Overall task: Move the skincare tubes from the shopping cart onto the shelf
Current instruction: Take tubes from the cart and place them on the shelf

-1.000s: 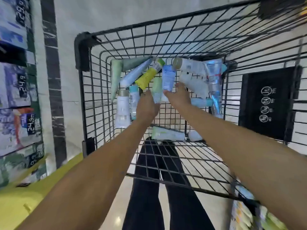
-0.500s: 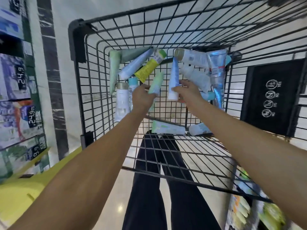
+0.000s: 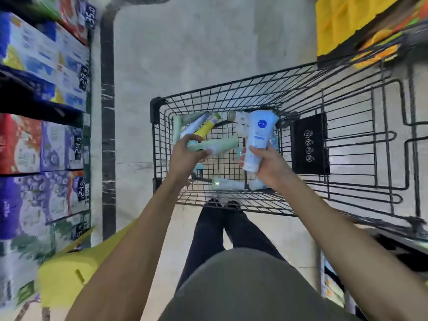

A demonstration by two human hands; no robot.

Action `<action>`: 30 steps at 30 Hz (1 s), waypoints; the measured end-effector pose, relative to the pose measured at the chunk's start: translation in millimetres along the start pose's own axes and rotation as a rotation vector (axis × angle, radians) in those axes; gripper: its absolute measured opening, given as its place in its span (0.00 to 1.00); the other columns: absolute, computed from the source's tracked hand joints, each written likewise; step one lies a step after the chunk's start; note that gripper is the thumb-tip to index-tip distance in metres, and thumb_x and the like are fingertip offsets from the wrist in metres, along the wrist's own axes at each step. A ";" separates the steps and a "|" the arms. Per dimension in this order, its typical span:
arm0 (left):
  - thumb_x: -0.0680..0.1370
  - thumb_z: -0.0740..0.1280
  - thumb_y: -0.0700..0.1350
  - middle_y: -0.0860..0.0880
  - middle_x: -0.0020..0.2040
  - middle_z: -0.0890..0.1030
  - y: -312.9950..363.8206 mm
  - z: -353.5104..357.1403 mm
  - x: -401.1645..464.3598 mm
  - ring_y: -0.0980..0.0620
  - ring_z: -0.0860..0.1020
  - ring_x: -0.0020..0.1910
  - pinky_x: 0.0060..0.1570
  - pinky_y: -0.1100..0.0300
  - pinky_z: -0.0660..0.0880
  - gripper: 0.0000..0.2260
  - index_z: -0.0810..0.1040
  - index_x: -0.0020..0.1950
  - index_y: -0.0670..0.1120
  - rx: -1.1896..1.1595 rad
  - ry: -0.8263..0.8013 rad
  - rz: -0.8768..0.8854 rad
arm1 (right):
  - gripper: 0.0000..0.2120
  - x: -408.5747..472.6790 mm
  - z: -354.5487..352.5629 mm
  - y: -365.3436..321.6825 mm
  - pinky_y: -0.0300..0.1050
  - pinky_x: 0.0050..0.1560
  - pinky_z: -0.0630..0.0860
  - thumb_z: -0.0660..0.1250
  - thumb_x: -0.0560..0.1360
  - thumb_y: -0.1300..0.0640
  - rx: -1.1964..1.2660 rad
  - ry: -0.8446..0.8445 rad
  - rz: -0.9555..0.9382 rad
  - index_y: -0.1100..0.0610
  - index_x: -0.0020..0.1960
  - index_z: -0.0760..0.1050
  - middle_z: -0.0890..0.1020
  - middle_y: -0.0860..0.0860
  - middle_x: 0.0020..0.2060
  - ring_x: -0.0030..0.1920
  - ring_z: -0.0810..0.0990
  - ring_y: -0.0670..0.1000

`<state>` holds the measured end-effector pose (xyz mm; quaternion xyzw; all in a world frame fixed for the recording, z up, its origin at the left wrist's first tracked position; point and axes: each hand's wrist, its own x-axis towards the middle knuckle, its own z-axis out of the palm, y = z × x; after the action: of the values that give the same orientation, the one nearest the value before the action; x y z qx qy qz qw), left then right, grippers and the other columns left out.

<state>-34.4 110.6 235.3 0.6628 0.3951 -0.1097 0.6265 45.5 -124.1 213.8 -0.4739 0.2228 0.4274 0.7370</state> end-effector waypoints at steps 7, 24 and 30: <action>0.72 0.78 0.37 0.54 0.39 0.86 53.8 -7.9 -98.3 0.57 0.82 0.37 0.36 0.62 0.77 0.13 0.80 0.53 0.46 -0.097 -0.037 0.125 | 0.24 -90.4 19.4 -17.2 0.62 0.54 0.80 0.69 0.77 0.66 -0.020 -0.005 -0.165 0.60 0.72 0.68 0.83 0.63 0.51 0.48 0.82 0.62; 0.84 0.63 0.44 0.42 0.49 0.79 106.0 37.4 -211.6 0.42 0.79 0.46 0.51 0.44 0.79 0.08 0.74 0.61 0.44 -0.331 -0.513 0.049 | 0.24 -277.5 30.5 62.8 0.62 0.55 0.80 0.74 0.74 0.62 0.290 0.266 -0.595 0.57 0.68 0.74 0.84 0.61 0.53 0.49 0.84 0.61; 0.79 0.64 0.31 0.32 0.55 0.82 64.6 55.6 -258.6 0.37 0.79 0.51 0.56 0.39 0.77 0.14 0.76 0.64 0.33 -0.107 -0.682 0.066 | 0.22 -342.0 24.3 123.9 0.54 0.46 0.84 0.74 0.73 0.62 0.440 0.407 -0.731 0.57 0.66 0.74 0.83 0.57 0.48 0.43 0.83 0.58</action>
<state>-143.9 -34.0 438.4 0.5665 0.1463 -0.2836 0.7597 -243.7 -222.8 412.7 -0.4279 0.2668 -0.0189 0.8634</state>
